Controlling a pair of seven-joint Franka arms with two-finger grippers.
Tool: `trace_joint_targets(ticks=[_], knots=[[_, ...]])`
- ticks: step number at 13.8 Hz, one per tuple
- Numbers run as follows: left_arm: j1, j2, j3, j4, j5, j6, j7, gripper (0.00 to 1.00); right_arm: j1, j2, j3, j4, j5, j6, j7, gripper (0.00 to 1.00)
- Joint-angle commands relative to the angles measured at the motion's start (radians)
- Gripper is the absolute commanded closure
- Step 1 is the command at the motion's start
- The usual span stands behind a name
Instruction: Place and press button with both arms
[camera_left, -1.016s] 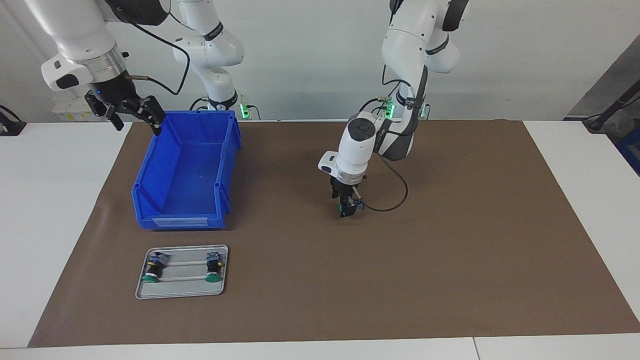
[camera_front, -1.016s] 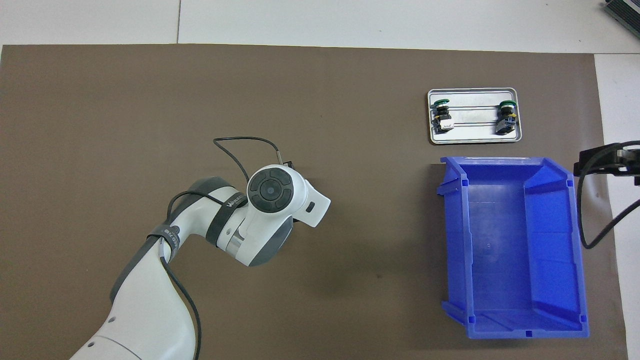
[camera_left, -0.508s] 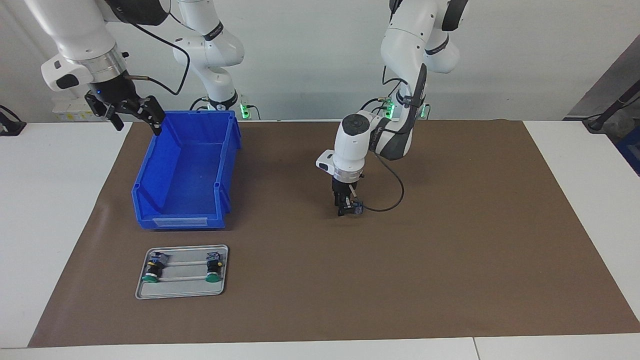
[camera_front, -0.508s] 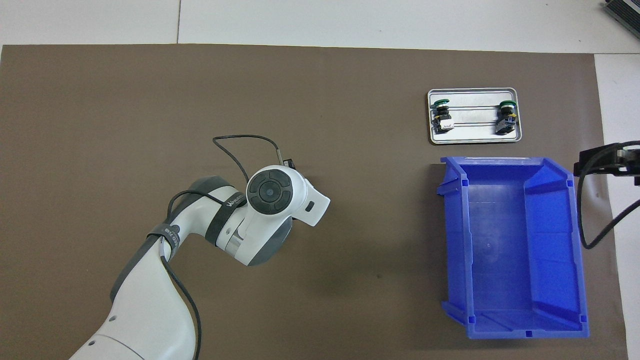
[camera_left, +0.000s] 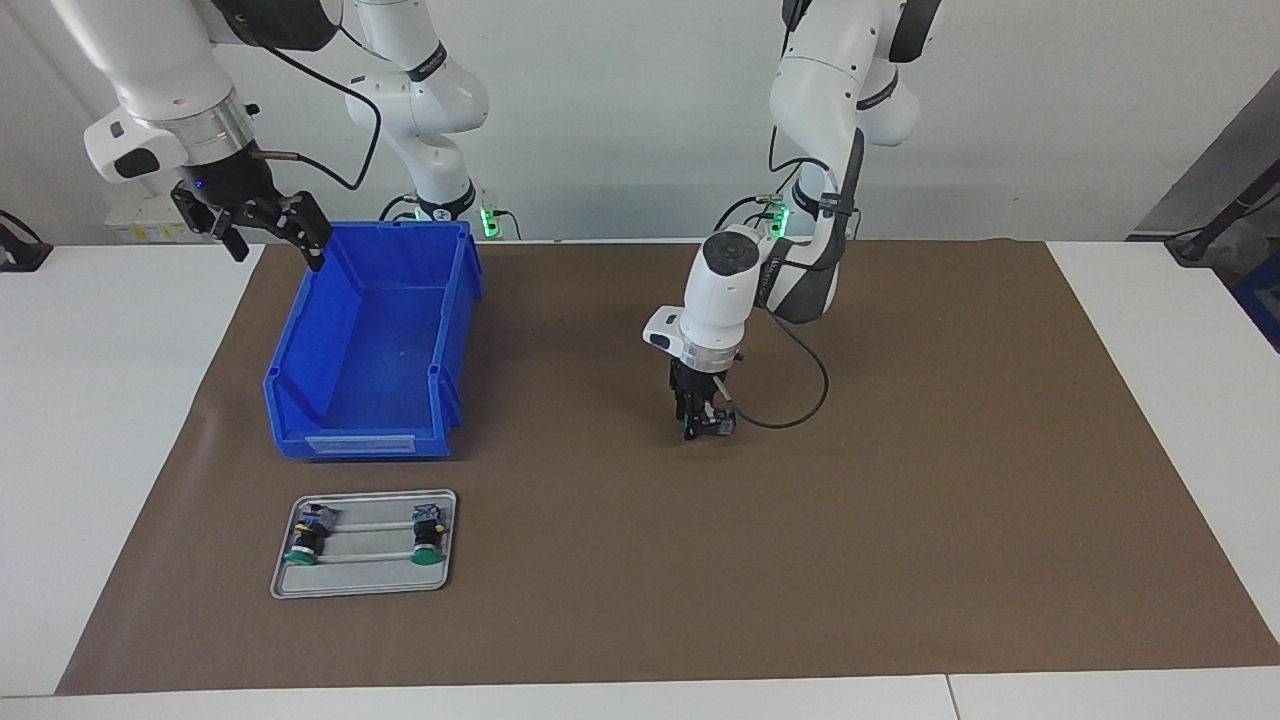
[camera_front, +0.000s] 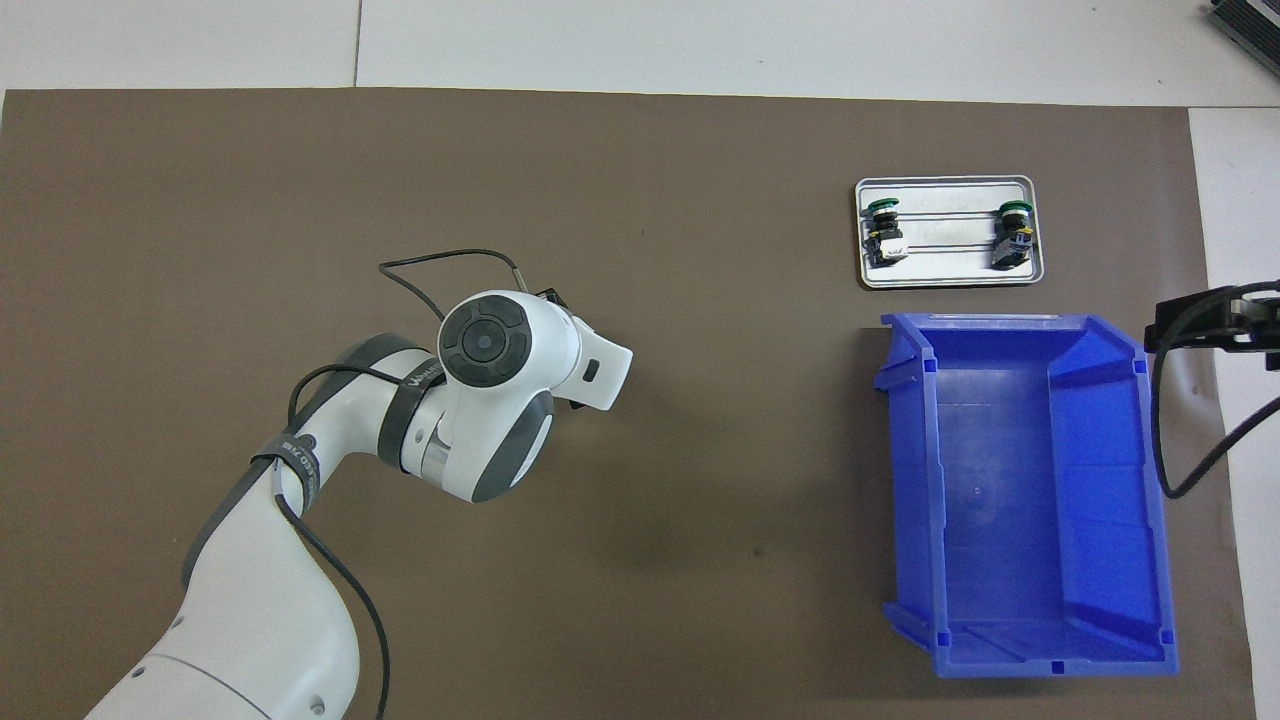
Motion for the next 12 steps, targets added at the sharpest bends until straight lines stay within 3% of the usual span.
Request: trace_joint_targets(ticks=[1,7,12], knots=[[0.066,-0.026,-0.019,0.013,-0.123,-0.030,0.031,0.87,0.000,-0.015,0.001,-0.009,0.002,-0.009,0.006,0.00],[0.175,-0.106,-0.016,-0.010,-0.520,-0.145,0.329,0.88,0.000,-0.015,0.001,-0.009,0.002,-0.009,0.006,0.00],[0.236,-0.142,-0.014,-0.074,-0.744,-0.179,0.518,0.88,0.000,-0.015,0.001,-0.009,0.002,-0.009,0.006,0.00]])
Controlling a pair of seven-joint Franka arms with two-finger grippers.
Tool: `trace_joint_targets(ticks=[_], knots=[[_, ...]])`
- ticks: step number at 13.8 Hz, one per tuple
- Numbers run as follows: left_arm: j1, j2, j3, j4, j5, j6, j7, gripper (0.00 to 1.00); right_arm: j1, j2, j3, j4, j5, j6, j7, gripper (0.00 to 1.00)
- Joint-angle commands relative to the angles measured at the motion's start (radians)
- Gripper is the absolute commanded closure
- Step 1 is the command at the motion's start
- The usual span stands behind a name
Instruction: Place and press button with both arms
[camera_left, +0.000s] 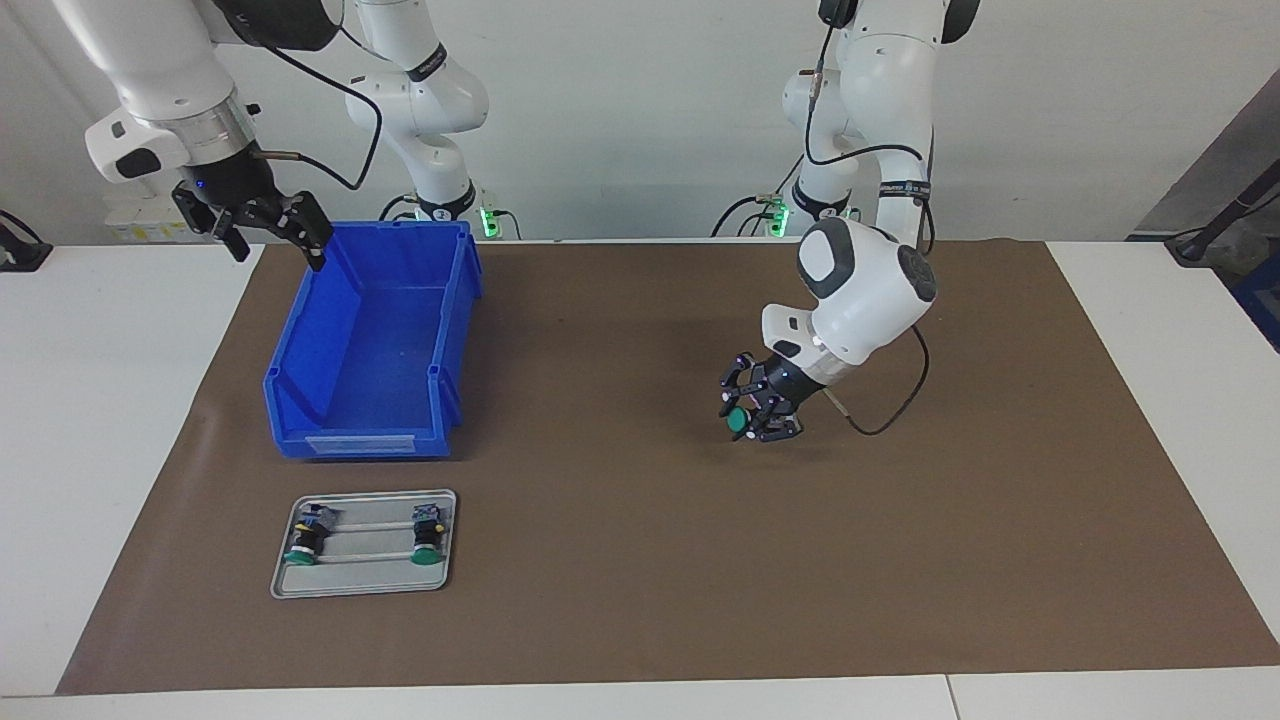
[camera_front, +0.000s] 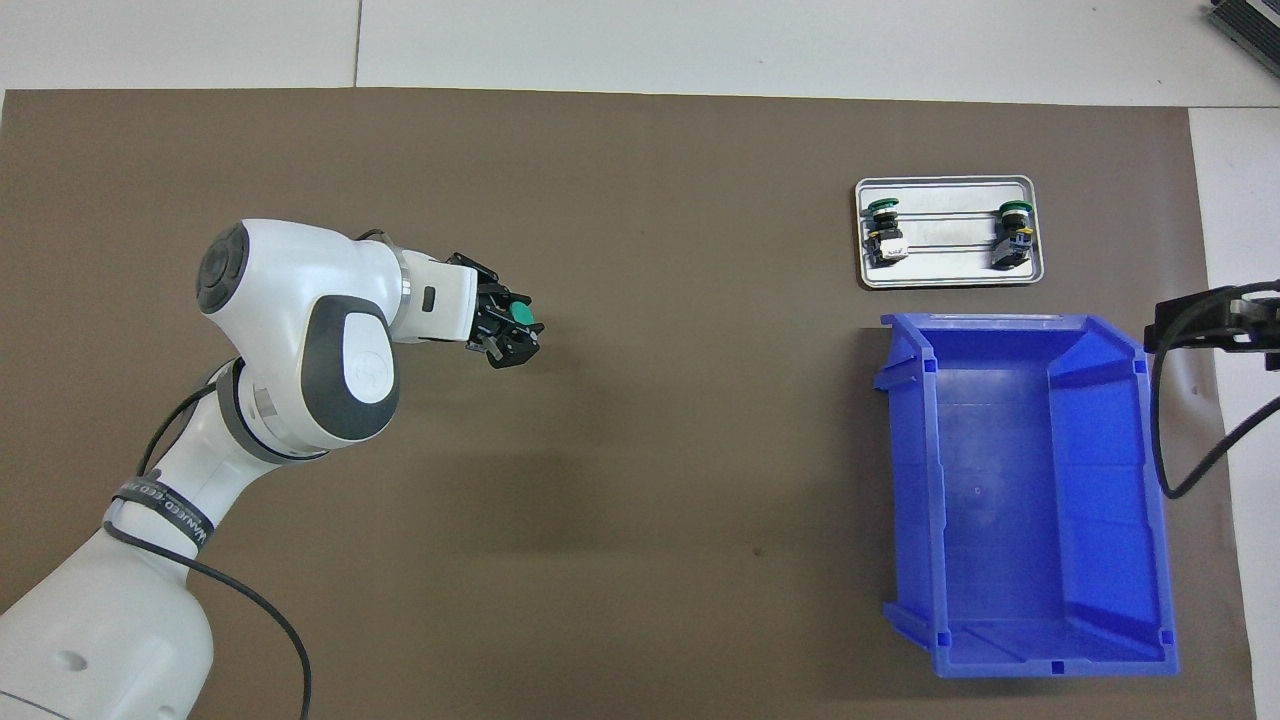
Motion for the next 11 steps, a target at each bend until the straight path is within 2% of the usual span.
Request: trace_joint_targets(ticks=[1,3,8,11], knots=[[0.037,-0.054,-0.009,-0.074,-0.120,-0.023,0.119,0.91,0.000,-0.015,0.001,-0.009,0.002,-0.009,0.006,0.00],[0.067,-0.071,-0.007,-0.104,-0.231,-0.046,0.211,0.90,0.000,-0.015,0.001,-0.009,0.002,-0.009,0.006,0.00],[0.123,-0.102,-0.006,-0.152,-0.361,-0.111,0.333,0.89,0.000,-0.015,0.001,-0.009,0.002,-0.009,0.006,0.00],[0.144,-0.137,-0.004,-0.232,-0.502,-0.115,0.480,0.89,0.000,-0.015,0.001,-0.009,0.002,-0.009,0.006,0.00]])
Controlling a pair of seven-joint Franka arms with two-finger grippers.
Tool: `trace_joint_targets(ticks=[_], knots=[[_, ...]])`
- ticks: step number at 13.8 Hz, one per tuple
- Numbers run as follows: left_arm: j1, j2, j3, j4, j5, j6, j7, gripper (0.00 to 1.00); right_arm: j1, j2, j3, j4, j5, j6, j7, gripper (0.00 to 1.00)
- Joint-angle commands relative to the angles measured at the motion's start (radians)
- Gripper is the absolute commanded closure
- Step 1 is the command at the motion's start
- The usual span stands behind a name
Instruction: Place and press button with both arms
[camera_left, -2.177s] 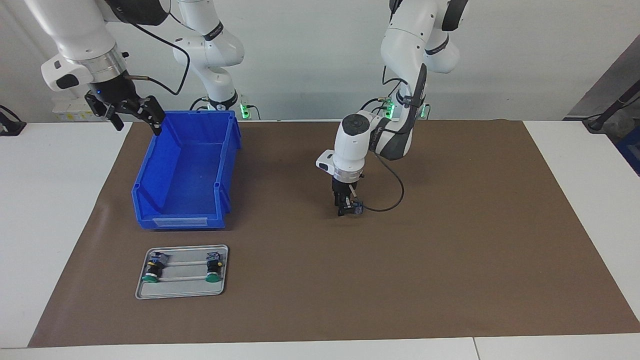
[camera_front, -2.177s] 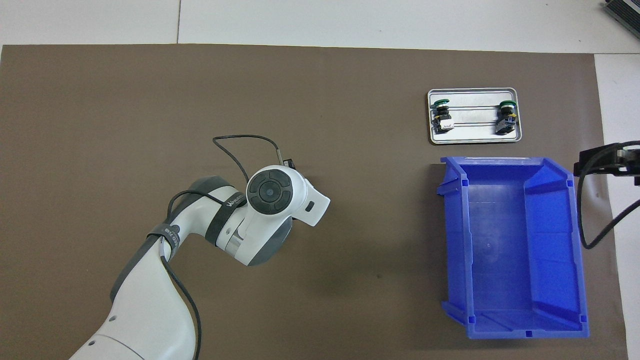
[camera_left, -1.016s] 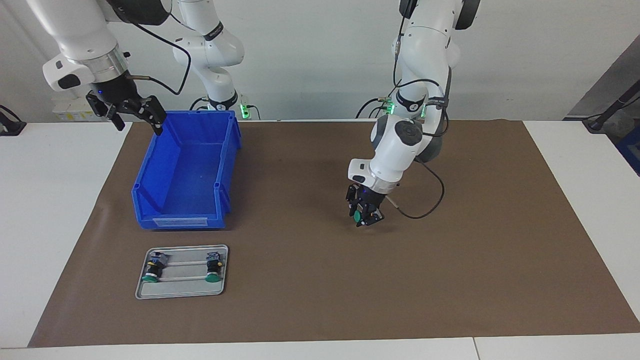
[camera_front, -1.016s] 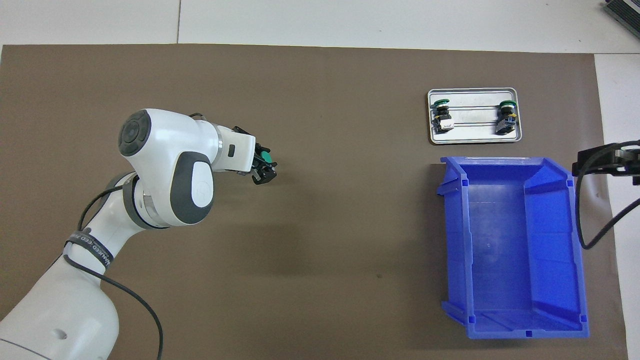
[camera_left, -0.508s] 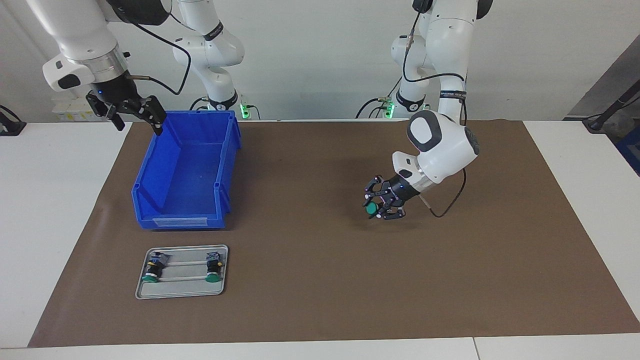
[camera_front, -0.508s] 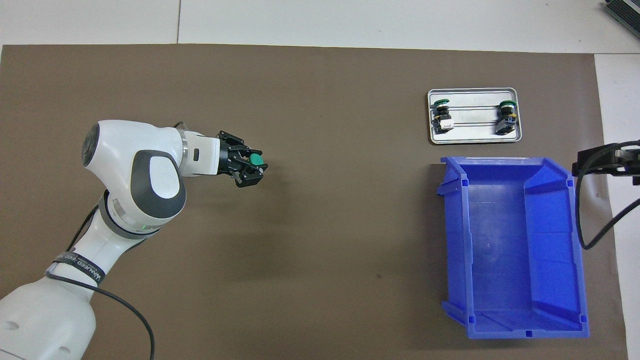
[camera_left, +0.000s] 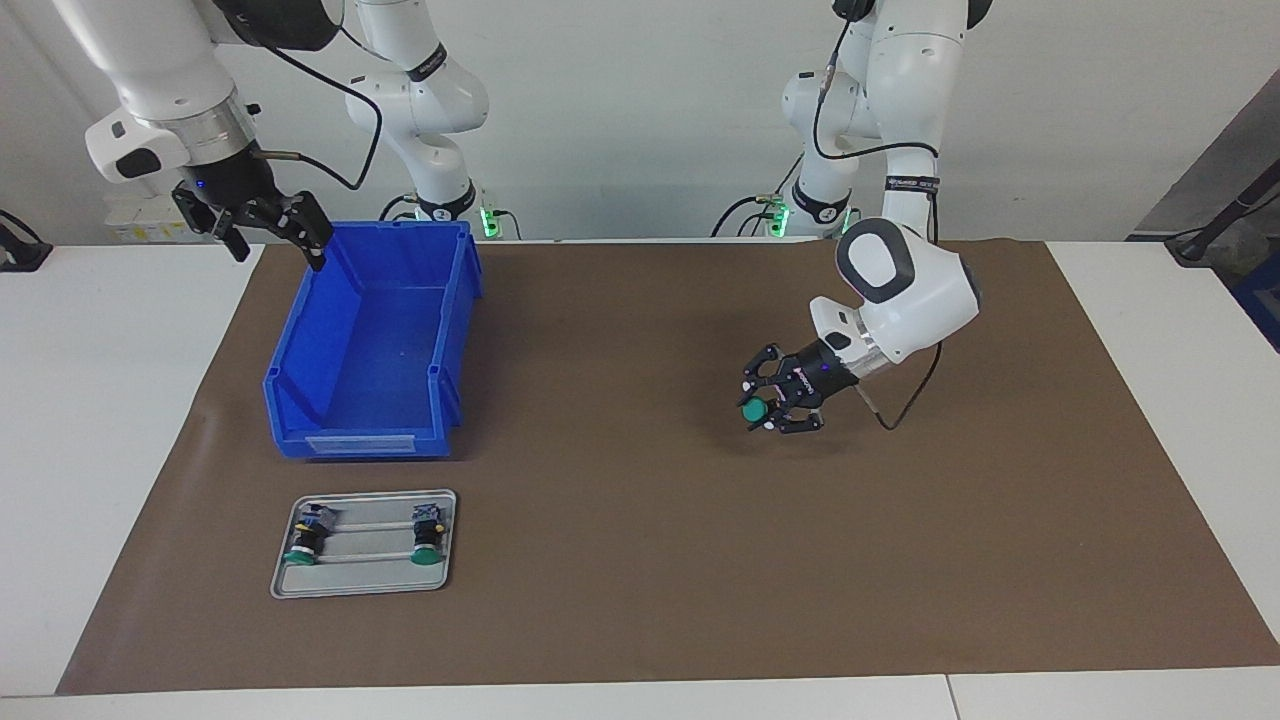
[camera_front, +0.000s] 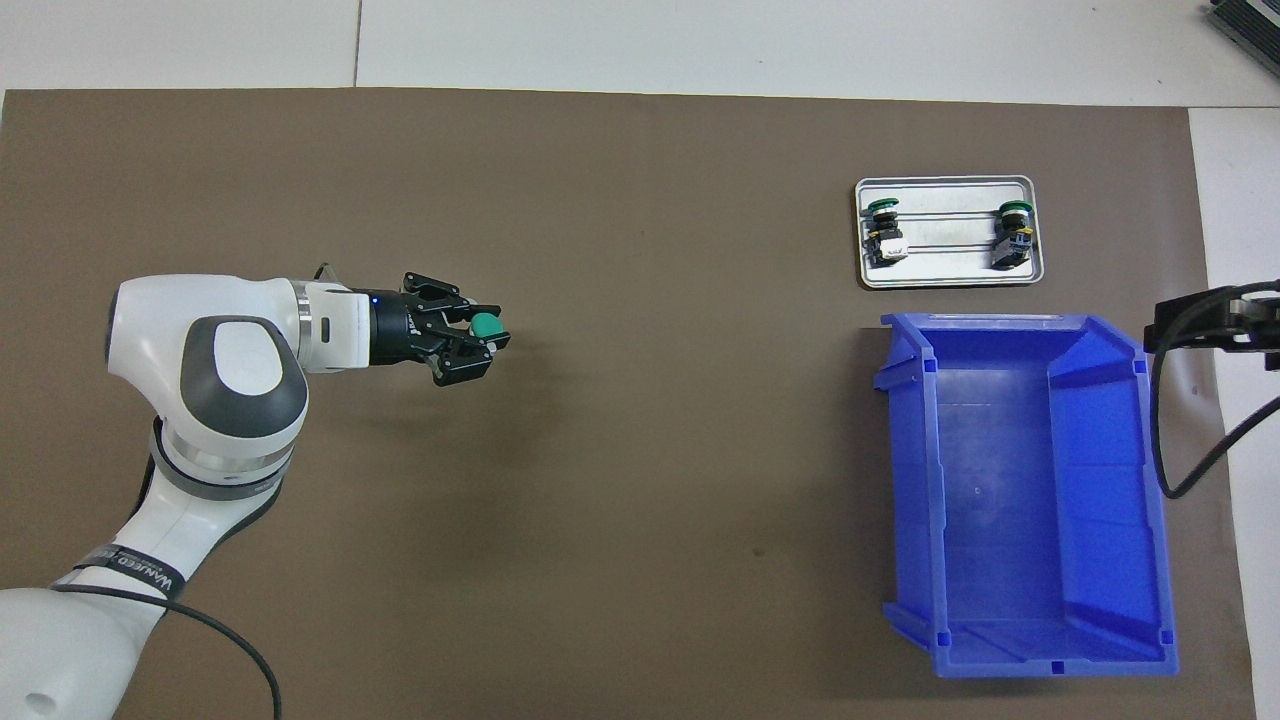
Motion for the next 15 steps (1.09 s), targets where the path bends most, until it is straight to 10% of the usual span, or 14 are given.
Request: trace_joint_targets(ticks=[1,15], knots=[[0.031,-0.071,-0.006,-0.106,-0.117,-0.013,0.132,0.89,0.000,-0.015,0.001,-0.009,0.002,-0.009,0.006,0.00],[0.269,-0.183,-0.003,-0.313,-0.165,-0.341,0.384,1.00,0.000,-0.015,0.001,-0.009,0.002,-0.009,0.006,0.00]])
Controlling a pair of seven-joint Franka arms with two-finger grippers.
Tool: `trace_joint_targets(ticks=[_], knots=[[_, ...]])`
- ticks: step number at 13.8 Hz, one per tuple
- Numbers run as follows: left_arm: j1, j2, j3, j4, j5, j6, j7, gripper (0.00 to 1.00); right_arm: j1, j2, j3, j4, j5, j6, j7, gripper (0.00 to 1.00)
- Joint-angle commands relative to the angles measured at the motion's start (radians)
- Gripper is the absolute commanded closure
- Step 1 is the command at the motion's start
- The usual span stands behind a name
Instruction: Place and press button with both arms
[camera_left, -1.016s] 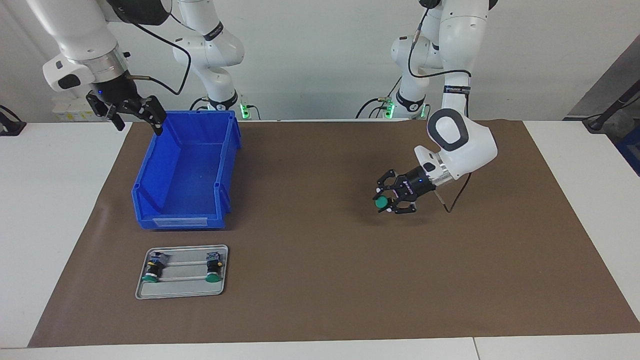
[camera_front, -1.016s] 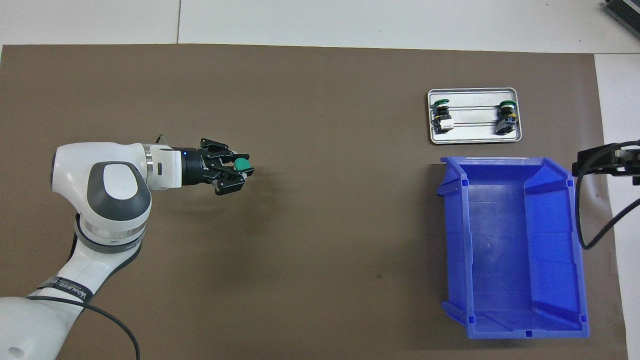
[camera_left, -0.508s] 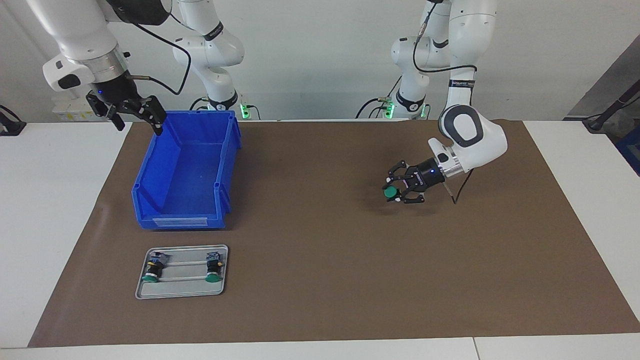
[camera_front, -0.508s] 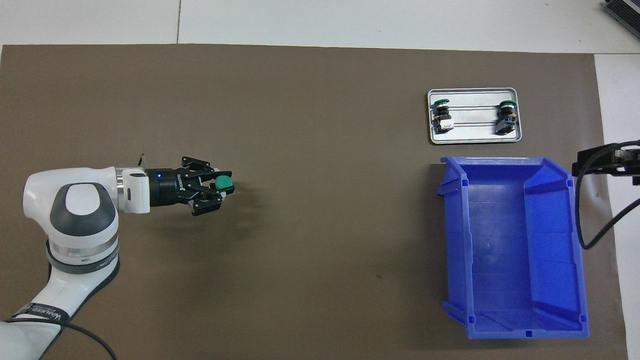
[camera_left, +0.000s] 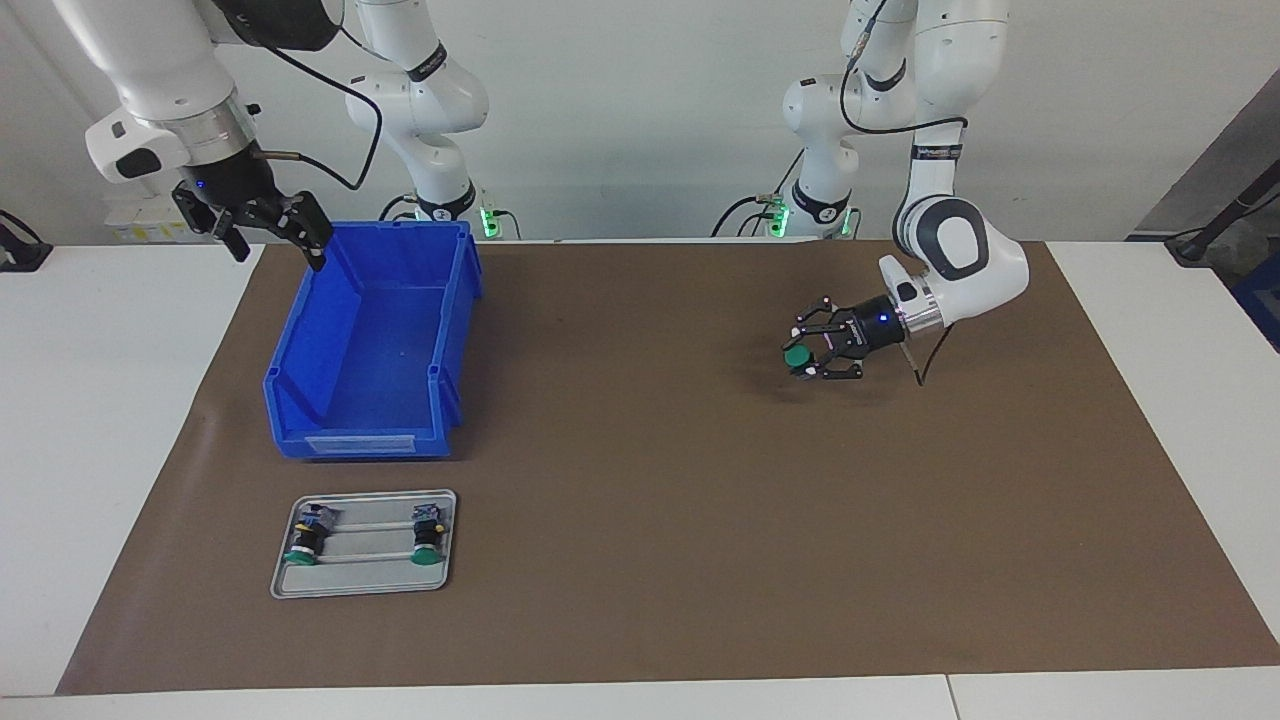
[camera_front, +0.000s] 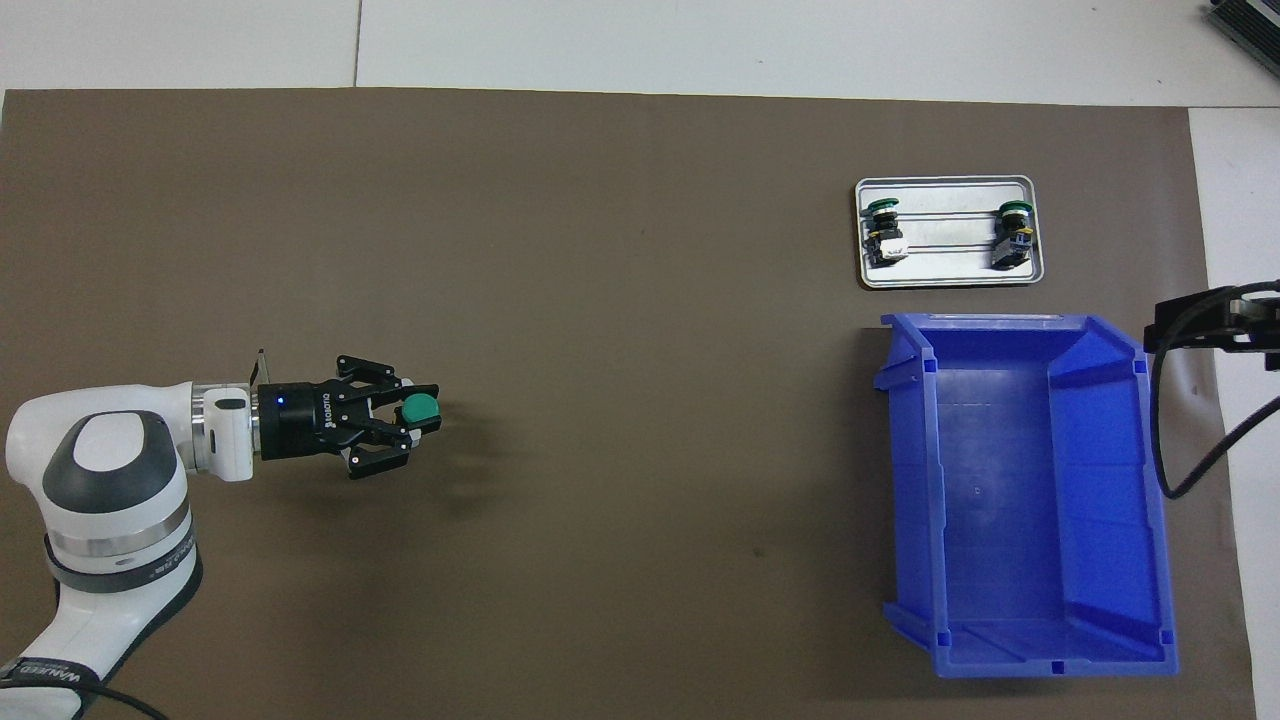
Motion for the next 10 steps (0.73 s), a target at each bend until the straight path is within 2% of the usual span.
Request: trace_joint_targets(ticks=[1,3,5,10], knots=[[0.048,-0.024,-0.006,-0.029,-0.053,-0.060,0.040,1.00,0.000,-0.015,0.001,-0.009,0.002,-0.009,0.006,0.00],[0.042,-0.013,-0.006,-0.035,-0.134,-0.077,0.104,1.00,0.000,-0.015,0.001,-0.009,0.002,-0.009,0.006,0.00],[0.033,0.002,-0.009,-0.034,-0.211,-0.094,0.140,0.96,0.000,-0.015,0.001,-0.009,0.002,-0.009,0.006,0.00],[-0.057,0.048,-0.010,-0.057,-0.432,-0.108,0.319,0.99,0.000,-0.015,0.001,-0.009,0.002,-0.009,0.006,0.00]])
